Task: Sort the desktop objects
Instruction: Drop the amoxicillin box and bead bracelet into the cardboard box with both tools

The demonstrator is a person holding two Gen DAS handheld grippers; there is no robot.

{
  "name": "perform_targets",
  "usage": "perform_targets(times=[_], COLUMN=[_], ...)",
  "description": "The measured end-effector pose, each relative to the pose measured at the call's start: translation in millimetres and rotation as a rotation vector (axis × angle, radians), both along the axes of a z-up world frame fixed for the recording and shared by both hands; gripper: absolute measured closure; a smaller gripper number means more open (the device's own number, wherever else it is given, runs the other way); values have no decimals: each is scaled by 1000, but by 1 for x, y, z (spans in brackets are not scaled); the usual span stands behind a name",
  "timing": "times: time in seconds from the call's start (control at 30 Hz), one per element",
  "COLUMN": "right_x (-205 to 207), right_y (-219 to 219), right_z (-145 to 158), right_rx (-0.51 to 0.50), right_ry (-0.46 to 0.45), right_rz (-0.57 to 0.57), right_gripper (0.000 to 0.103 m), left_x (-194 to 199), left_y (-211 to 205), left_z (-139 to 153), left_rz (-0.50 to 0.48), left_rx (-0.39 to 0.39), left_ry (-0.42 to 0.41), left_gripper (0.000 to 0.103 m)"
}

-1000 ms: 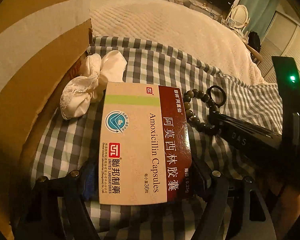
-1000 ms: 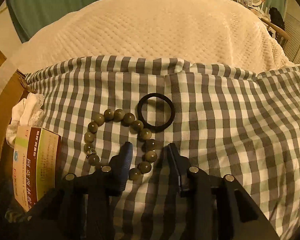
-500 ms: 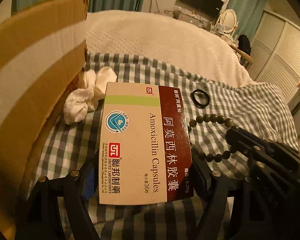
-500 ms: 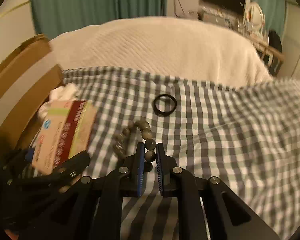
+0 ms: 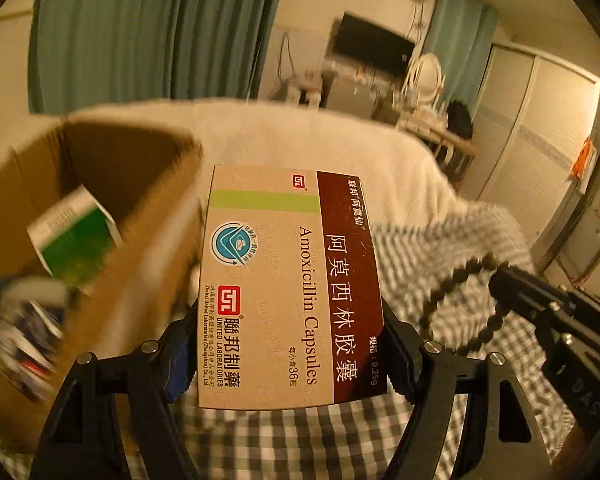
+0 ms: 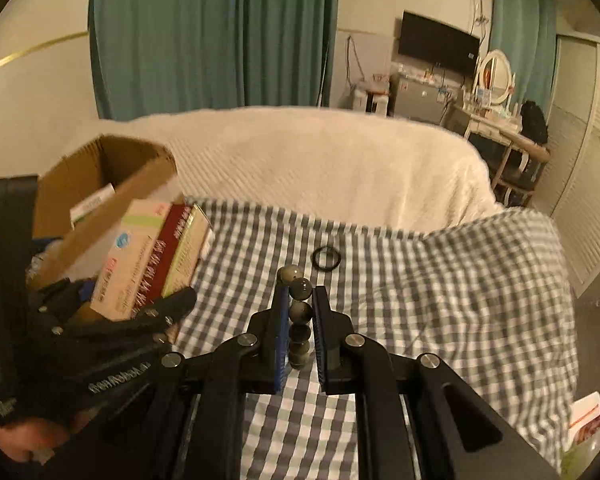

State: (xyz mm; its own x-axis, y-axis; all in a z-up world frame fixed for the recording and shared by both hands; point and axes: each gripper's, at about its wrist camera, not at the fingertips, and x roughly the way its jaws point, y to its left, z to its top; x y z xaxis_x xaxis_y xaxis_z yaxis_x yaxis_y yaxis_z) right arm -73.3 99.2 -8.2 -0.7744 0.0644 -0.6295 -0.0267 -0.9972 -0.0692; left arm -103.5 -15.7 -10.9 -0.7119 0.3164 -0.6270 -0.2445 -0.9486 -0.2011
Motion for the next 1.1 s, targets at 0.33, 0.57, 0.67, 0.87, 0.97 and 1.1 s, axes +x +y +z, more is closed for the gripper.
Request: perform_targets(times=[0.33,0.57,0.67,0.87,0.97,1.1], right_x=[-5,-43,-64,-120,-140,-147], right_y=[-50,-119,-152,-197,-208,-204], right_z=[85,98,91,53,28,12], right_rx=[-13,-70,-78,-151,-178,-195], right_ry=[143,169,157,50,-2,-12], right_rz=[124,268,332,400,395,363], right_gripper=[92,92,92,92,92,74], left_x=[-10,-21,-28,-43,-47,-52], left_y=[-91,-160,-186,-205,-207,-207], left_z=[89,79,55,20,6,-6], left_rz=[93,216,252,318,330,362], left_rx=[-2,1,-10,-80,-84,-91], left_ry=[148,149,111,39,7,-28], left_gripper=[25,25,25,25,25,10])
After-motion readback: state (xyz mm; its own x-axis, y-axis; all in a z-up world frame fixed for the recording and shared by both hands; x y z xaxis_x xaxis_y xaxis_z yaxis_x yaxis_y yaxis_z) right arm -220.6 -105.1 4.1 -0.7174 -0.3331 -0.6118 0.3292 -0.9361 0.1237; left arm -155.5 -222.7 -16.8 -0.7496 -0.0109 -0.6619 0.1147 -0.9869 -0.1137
